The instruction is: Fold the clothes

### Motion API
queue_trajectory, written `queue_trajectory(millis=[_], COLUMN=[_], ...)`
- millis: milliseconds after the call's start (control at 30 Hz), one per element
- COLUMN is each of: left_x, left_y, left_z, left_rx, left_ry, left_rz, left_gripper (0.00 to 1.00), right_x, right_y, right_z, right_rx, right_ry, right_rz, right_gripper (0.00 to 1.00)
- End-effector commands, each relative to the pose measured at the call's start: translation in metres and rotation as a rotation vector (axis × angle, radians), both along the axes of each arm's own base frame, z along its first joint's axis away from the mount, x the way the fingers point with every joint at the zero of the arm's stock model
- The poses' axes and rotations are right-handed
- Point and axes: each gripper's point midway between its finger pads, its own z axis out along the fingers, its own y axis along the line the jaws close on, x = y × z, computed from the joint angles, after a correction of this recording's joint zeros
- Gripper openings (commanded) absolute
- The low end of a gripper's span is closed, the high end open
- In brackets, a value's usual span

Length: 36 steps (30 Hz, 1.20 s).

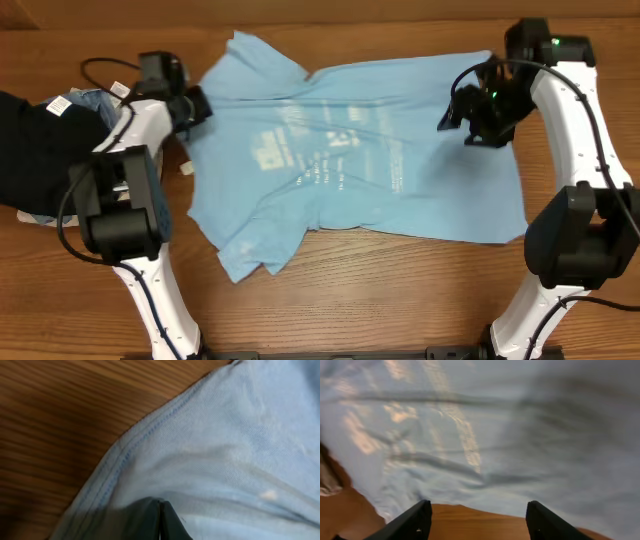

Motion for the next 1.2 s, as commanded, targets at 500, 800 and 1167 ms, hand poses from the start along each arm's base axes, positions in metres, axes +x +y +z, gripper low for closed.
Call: queue_trajectory(millis=[500,800,1167], left_x=[-0.005,-0.003,-0.019], left_y=[0.009,-0.001,-0.032], left_z=[-0.033,-0.026,0.173], left_rx=[0.122,0.105,0.083], left_ry=[0.103,0.093,0.09], left_rz=[-0.057,-0.157,-0.303], left_gripper=[0.04,0.26,0.49], right_x=[-0.126,-0.134,-0.069], right_y=[-0.093,-0.128,-0.11], right_z=[-0.149,-0.149,-0.029], right_rx=[-0.542,-0.428,-0.234], right_ry=[0.388,0.393,-0.103], right_rz=[-0.412,-0.527,-0.511], right_gripper=[0.04,0.04,0.61])
